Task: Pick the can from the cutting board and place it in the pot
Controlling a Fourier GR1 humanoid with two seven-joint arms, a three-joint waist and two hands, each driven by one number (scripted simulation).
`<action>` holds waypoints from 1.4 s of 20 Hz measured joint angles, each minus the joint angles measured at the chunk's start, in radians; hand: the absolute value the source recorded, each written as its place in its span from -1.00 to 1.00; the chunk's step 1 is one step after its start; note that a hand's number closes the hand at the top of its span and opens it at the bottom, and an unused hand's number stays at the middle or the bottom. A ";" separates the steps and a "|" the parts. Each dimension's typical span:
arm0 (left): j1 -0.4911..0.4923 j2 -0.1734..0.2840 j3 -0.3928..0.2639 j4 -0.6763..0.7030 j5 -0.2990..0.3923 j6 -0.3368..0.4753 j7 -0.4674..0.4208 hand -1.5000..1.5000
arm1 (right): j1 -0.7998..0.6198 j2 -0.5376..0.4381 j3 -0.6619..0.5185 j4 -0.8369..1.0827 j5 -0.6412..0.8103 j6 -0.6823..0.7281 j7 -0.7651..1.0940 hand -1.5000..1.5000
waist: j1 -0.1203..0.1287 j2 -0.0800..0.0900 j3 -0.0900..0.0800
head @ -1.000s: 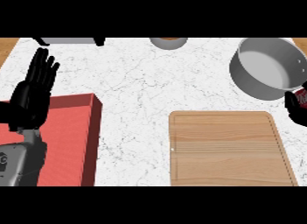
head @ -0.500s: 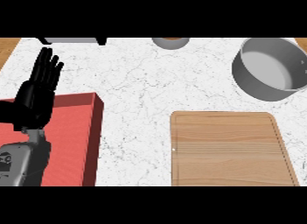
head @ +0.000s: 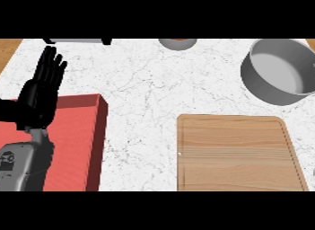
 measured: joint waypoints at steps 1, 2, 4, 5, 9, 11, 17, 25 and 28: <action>-0.005 -0.004 -0.004 0.006 -0.006 0.004 -0.002 0.00 | -0.009 -0.006 0.001 0.048 0.006 -0.024 -0.023 1.00 | 0.000 0.000 0.000; -0.008 0.000 -0.002 -0.003 0.000 -0.001 0.007 0.00 | -0.025 -0.009 0.006 0.093 0.019 -0.045 -0.027 1.00 | 0.004 0.001 0.000; -0.010 0.004 -0.001 -0.006 0.001 -0.005 0.009 0.00 | -0.054 -0.025 0.020 0.173 0.046 -0.069 -0.037 1.00 | 0.010 0.003 0.001; -0.006 0.004 0.001 -0.002 0.006 -0.012 0.000 0.00 | -0.071 -0.041 0.023 0.211 0.052 -0.055 -0.038 1.00 | 0.012 0.005 0.001; 0.002 0.006 0.004 -0.001 0.011 -0.020 -0.009 0.00 | -0.116 -0.054 0.017 0.336 0.049 0.022 -0.009 -1.00 | 0.023 0.008 -0.001; -0.004 0.002 0.000 -0.004 0.008 -0.015 0.000 0.00 | -0.126 -0.055 0.016 0.387 0.045 0.058 -0.029 -1.00 | 0.025 0.009 0.001; 0.000 -0.002 -0.001 0.000 0.012 -0.021 -0.011 0.00 | -0.156 -0.056 0.005 0.466 0.022 0.118 -0.152 -1.00 | 0.026 0.011 0.003; -0.006 0.003 0.002 0.000 0.005 -0.015 -0.001 0.00 | -0.227 -0.073 -0.122 0.528 -0.124 0.239 -0.182 -1.00 | 0.016 0.007 0.002; -0.008 0.000 -0.001 0.003 0.001 -0.012 -0.001 0.00 | -0.233 -0.100 -0.181 0.555 -0.186 0.287 -0.159 -1.00 | 0.014 0.008 0.003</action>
